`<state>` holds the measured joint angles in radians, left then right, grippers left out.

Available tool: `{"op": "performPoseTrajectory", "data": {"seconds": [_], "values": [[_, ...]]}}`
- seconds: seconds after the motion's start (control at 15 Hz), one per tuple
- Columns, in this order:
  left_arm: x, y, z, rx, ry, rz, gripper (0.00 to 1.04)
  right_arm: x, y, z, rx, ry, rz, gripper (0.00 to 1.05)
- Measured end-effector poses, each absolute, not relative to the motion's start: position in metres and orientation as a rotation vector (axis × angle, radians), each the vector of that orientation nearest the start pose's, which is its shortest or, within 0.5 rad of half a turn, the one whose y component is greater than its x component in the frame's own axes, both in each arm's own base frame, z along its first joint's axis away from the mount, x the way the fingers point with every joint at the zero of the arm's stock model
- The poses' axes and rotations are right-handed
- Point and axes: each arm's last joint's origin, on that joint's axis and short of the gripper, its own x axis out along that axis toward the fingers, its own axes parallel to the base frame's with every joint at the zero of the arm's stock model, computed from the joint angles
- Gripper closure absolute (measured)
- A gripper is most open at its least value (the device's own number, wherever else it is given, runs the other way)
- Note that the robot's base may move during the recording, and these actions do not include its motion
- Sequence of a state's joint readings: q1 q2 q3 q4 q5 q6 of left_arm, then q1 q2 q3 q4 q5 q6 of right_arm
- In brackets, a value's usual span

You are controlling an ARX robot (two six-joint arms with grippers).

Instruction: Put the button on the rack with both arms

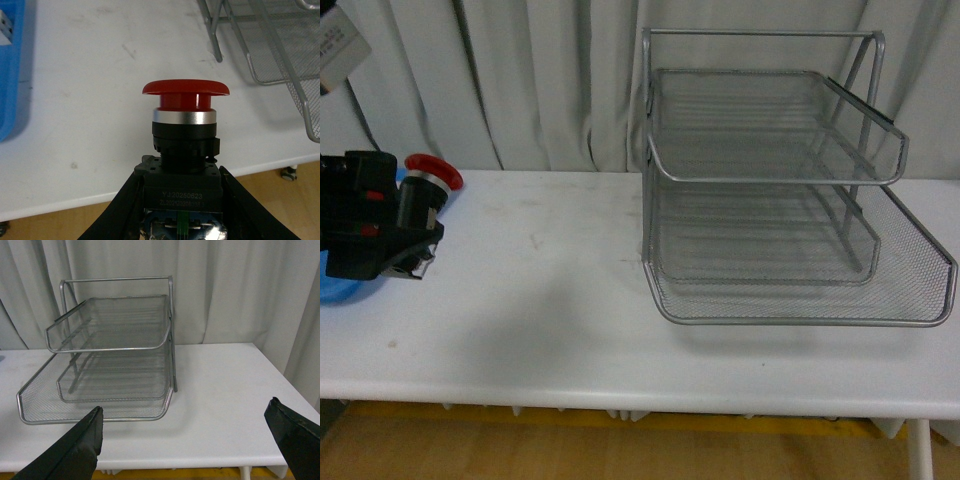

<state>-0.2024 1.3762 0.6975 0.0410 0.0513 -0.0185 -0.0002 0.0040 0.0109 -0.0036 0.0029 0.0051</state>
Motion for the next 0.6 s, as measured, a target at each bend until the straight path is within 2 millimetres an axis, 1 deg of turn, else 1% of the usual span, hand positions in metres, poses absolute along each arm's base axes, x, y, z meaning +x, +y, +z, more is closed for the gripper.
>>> {"op": "performPoseTrajectory", "data": {"seconds": [0.07,0.13,0.27,0.33,0.4,0.53,0.6], "values": [[0.268,-0.063,0.203,0.041,0.632,-0.256,0.69,0.097,0.000,0.167,0.005,-0.003,-0.003,0.06],[0.271,-0.080,0.213,0.056,0.616,-0.307,0.69,0.097,0.000,0.167,0.005,-0.004,-0.002,0.06],[0.289,-0.118,0.237,0.088,0.553,-0.377,0.69,0.097,0.000,0.167,0.005,-0.003,-0.002,0.06],[0.299,-0.143,0.244,0.107,0.545,-0.424,0.69,0.097,0.000,0.167,0.005,-0.004,-0.002,0.06],[0.309,-0.174,0.245,0.137,0.559,-0.490,0.69,0.097,0.000,0.167,0.005,-0.004,-0.002,0.06],[0.322,-0.213,0.243,0.181,0.575,-0.562,0.69,0.097,0.000,0.167,0.005,-0.004,-0.002,0.06],[0.324,-0.229,0.241,0.192,0.582,-0.605,0.69,0.097,0.000,0.167,0.005,-0.003,-0.002,0.06]]}}
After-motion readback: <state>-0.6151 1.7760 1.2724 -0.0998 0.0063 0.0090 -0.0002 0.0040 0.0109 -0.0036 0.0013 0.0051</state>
